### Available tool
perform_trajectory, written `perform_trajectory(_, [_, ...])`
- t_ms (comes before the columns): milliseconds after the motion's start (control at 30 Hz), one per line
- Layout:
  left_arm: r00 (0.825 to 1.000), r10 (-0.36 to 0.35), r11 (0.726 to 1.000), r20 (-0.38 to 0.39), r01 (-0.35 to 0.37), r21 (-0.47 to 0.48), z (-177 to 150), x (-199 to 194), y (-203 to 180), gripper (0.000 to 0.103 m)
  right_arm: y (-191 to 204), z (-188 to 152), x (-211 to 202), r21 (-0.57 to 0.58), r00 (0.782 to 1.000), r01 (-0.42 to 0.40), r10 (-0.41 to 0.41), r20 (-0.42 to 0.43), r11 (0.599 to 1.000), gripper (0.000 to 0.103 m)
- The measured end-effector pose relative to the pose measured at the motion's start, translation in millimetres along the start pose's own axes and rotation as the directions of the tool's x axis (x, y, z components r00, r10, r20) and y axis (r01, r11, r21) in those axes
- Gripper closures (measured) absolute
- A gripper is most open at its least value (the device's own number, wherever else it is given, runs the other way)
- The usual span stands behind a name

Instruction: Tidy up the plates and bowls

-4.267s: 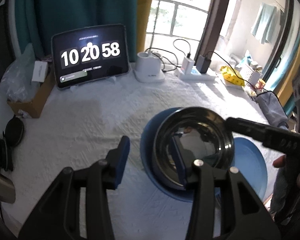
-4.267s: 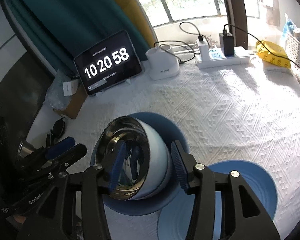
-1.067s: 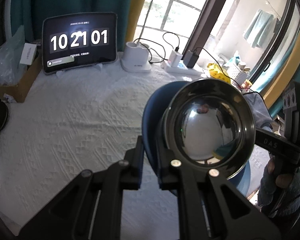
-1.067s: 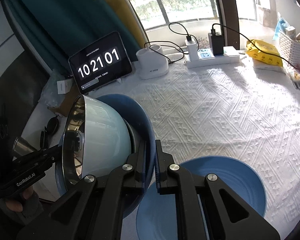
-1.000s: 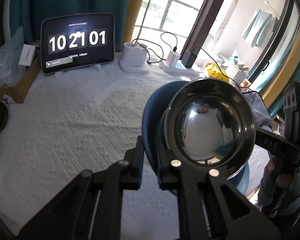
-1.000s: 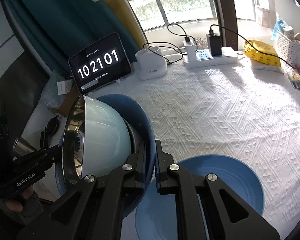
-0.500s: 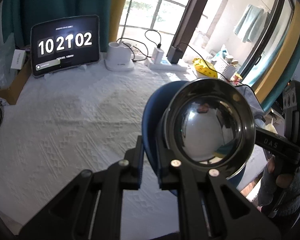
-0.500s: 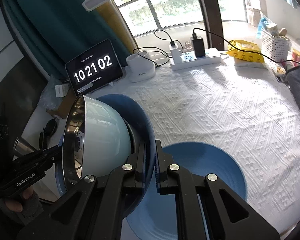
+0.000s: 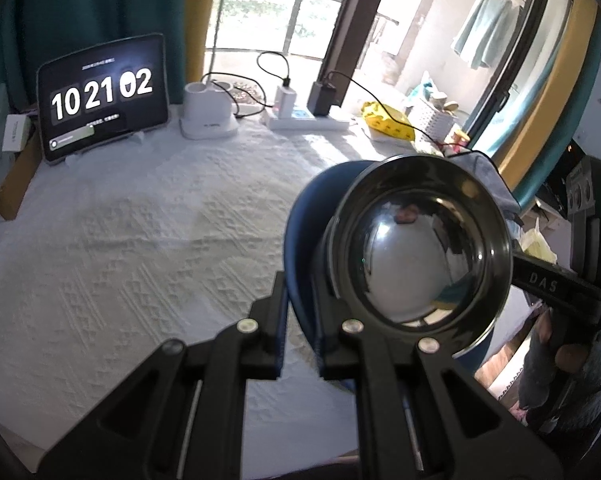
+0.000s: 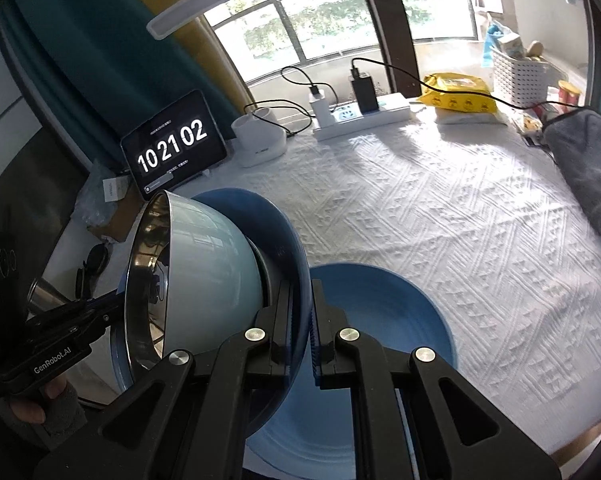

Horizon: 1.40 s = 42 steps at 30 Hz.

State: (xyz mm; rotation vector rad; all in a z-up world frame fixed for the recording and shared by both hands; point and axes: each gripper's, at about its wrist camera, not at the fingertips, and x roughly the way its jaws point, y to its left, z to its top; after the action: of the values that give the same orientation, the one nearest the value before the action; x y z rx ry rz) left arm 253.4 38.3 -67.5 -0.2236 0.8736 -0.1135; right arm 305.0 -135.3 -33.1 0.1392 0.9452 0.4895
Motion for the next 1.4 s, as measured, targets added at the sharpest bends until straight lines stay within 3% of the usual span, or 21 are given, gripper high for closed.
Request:
perform_trajectory(667, [0.998,-0.019,0.999,-0.053,0.022,0.049,-10,25,-41,0.093,-47,-19,-16,0.064,1.000,0.026,-0.026,0.001,0.998,0.093])
perform_trajectory(1400, [0.996,-0.017,0.998,-0.091,0.023,0.063,-9,48,-47,0.092,-70,-21,-3,0.108,0.999,0.030,-0.027,-0.025,0.994,0.093])
